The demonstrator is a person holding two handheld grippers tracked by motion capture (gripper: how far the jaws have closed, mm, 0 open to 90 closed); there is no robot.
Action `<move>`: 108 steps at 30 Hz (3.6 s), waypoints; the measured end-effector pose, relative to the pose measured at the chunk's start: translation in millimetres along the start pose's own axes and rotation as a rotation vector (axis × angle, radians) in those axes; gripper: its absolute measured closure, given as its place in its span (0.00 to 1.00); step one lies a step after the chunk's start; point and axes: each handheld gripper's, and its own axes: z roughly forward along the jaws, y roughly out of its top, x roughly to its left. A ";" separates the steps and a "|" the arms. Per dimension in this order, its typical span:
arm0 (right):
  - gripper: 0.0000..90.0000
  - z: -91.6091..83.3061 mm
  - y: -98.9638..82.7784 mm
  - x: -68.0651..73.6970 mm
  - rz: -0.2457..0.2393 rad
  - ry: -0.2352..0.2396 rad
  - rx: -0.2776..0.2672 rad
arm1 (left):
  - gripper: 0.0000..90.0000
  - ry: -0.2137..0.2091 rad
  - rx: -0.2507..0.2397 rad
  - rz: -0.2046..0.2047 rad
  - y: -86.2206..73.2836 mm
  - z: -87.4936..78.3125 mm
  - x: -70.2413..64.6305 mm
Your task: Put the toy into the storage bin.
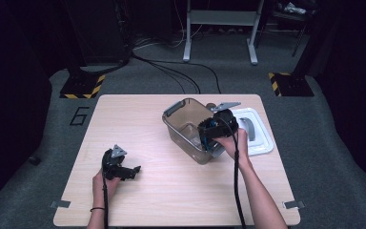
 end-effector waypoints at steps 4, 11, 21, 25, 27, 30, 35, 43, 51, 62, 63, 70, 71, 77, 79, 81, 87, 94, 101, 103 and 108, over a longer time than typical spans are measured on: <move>0.26 3.3 -5.4 -1.1 -0.006 0.007 0.021 | 0.00 -0.001 0.001 0.005 0.0 0.0 0.3; 0.26 4.7 -11.0 -1.8 -0.009 0.011 0.025 | 0.00 -0.001 0.001 0.006 0.0 0.0 0.4; 0.26 9.0 -15.4 -1.5 -0.028 0.028 0.038 | 0.00 0.000 0.002 0.006 0.0 -0.1 0.4; 0.26 7.5 -15.7 -2.3 -0.050 0.033 0.043 | 0.00 -0.001 0.003 0.007 0.1 -0.1 0.5; 0.26 6.2 -15.5 -1.5 -0.056 0.036 0.055 | 0.00 0.001 0.000 0.002 0.0 0.0 0.1; 0.26 4.0 -14.8 -0.7 -0.074 0.039 0.073 | 0.00 -0.001 0.003 0.008 0.1 -0.1 0.5; 0.26 1.9 -14.5 -0.7 -0.076 0.041 0.086 | 0.00 0.000 0.002 0.006 0.0 0.0 0.4; 0.26 -3.4 -14.5 0.8 -0.070 0.031 0.123 | 0.00 0.000 -0.003 0.000 0.0 0.2 0.0; 0.26 -10.0 -17.5 -1.0 -0.056 0.029 0.145 | 0.00 0.001 0.002 0.006 0.0 -0.1 0.3; 0.26 -15.3 -23.8 0.7 -0.104 0.039 0.136 | 0.00 0.000 0.001 0.005 0.0 0.0 0.3; 0.26 -15.4 -24.2 0.4 -0.108 0.041 0.134 | 0.00 0.000 -0.001 0.003 0.0 0.1 0.1; 0.26 -15.2 -24.3 0.3 -0.105 0.039 0.134 | 0.00 0.000 0.003 0.008 0.0 -0.2 0.4; 0.26 -15.2 -24.3 0.2 -0.104 0.039 0.134 | 0.00 0.000 0.001 0.006 0.0 0.0 0.3; 0.26 -15.2 -24.4 0.1 -0.103 0.040 0.134 | 0.00 0.001 0.001 0.003 0.0 0.0 0.1; 0.26 -15.2 -24.2 0.2 -0.102 0.039 0.135 | 0.00 0.000 -0.002 0.001 0.0 0.2 0.0; 0.26 -15.1 -24.2 0.4 -0.101 0.038 0.135 | 0.00 0.000 0.001 0.006 0.0 0.0 0.3; 0.26 -15.1 -24.0 0.5 -0.101 0.037 0.136 | 0.00 0.000 -0.002 0.002 0.0 0.2 0.0; 0.25 -14.9 -23.8 1.2 -0.104 0.033 0.141 | 0.00 0.001 0.001 0.003 0.0 0.0 0.1; 0.25 -15.2 -24.5 1.3 -0.101 0.031 0.143 | 0.00 0.000 -0.002 0.001 0.0 0.2 0.0; 0.25 -15.3 -24.8 1.2 -0.101 0.031 0.140 | 0.00 0.000 0.001 0.006 0.0 0.0 0.3; 0.24 -15.1 -24.8 1.7 -0.100 0.030 0.143 | 0.00 0.000 0.003 0.009 0.1 -0.2 0.5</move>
